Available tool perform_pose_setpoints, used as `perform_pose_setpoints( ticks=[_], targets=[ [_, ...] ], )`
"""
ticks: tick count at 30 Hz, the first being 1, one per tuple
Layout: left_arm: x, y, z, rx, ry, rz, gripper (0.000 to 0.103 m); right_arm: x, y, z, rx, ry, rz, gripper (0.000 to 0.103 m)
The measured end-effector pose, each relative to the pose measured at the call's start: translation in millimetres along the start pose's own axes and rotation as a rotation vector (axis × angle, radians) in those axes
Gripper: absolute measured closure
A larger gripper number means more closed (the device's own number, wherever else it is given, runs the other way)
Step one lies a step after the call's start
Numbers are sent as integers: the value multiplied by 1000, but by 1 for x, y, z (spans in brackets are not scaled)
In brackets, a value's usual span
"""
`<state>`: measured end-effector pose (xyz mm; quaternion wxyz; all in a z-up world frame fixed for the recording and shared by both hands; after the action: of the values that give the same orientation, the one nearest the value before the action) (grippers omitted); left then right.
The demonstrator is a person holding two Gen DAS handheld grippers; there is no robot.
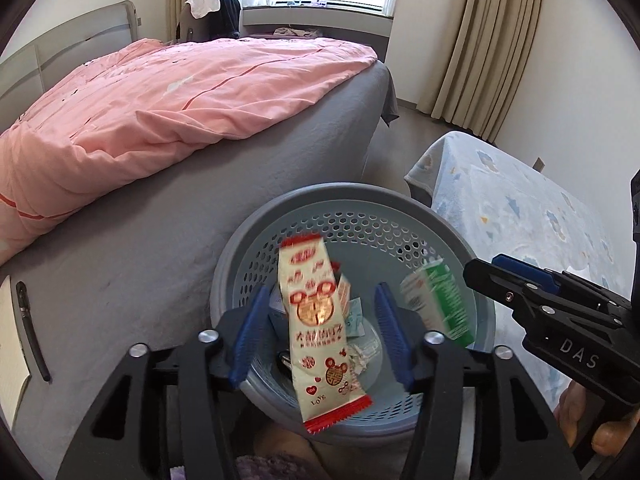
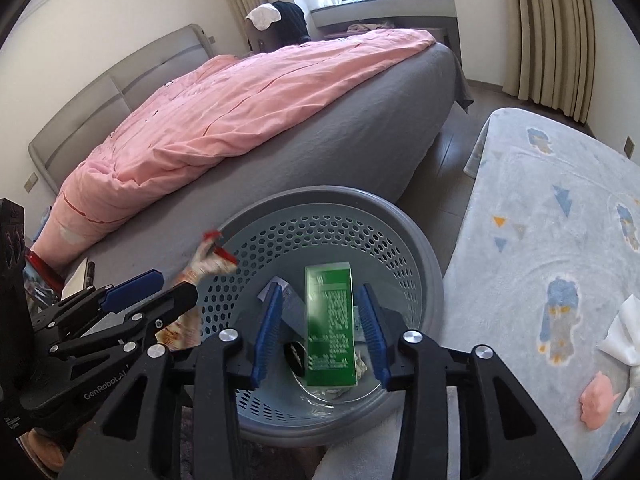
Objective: Collect trash
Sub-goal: 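Carry both items over the wastebasket and open both tools to drop them, then move both tools back from the wastebasket toward the mattress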
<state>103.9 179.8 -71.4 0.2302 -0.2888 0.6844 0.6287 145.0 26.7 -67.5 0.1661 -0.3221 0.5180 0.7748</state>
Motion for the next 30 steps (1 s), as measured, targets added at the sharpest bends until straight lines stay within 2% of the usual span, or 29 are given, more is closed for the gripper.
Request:
perform_pose_setpoints(
  ticks=[11,30],
  targets=[
    [1,-2,1,-40,-11,6,41,5,1,-4,25,-1,5,57],
    [2,-4,1,-56,-9,5,38,15,15,-17,49,-26,0,47]
  ],
)
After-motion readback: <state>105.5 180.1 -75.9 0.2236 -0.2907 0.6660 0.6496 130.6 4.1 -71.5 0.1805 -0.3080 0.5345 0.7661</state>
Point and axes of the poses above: each gripper's, at about its wrist camera, not at the fingertips, and y roughly against the way its jaws point, z to its left, x to its underside, the point moved 5 cm from there along -y, roughly the way its jaws point, and after that the axes turned 3 degrees about -z, right-handed, at the moved point
